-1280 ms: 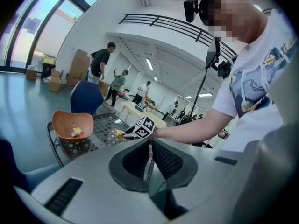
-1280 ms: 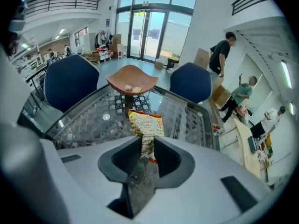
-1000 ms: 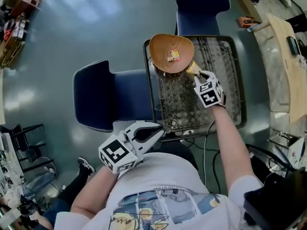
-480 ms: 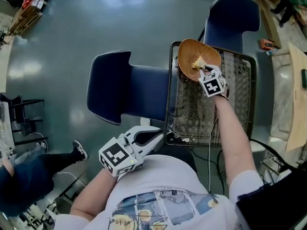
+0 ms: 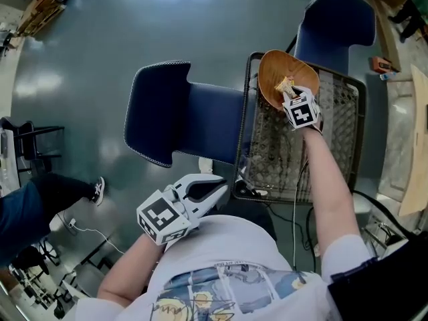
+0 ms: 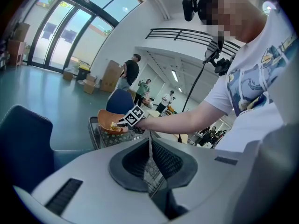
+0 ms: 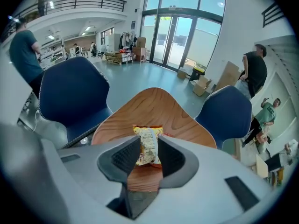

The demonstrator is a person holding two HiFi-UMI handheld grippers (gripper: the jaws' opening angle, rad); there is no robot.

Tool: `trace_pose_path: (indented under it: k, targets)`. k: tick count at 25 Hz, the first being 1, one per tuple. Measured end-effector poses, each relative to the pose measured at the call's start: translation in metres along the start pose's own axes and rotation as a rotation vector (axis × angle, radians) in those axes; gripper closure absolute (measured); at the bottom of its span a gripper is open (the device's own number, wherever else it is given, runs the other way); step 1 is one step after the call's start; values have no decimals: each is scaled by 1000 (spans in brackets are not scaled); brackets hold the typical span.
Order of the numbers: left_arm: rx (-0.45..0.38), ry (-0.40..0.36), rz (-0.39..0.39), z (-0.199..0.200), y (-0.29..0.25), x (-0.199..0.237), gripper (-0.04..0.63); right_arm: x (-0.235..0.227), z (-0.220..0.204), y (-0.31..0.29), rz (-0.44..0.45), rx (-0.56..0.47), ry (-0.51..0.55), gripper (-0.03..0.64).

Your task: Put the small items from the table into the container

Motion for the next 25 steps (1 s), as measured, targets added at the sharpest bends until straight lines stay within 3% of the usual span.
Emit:
trace_pose_path:
  k: [9, 19, 25]
  targets:
    - [8, -45, -37, 9, -17, -20, 586, 3, -26, 49, -12, -91, -58, 518]
    - [28, -138, -91, 20, -51, -73, 586, 28, -105, 145, 39, -188, -152, 520]
    - [38, -208, -157, 24, -64, -97, 586, 70, -165, 208, 72, -172, -165, 608]
Point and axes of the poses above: the fingertips, and each gripper's own axes: y backward along the fingers, x to its left, z out of its top, the point moved 7 cm from there along y, backward along the fingers, and after that the axes turned 9 degrees about -y, right-handed, at the moved point
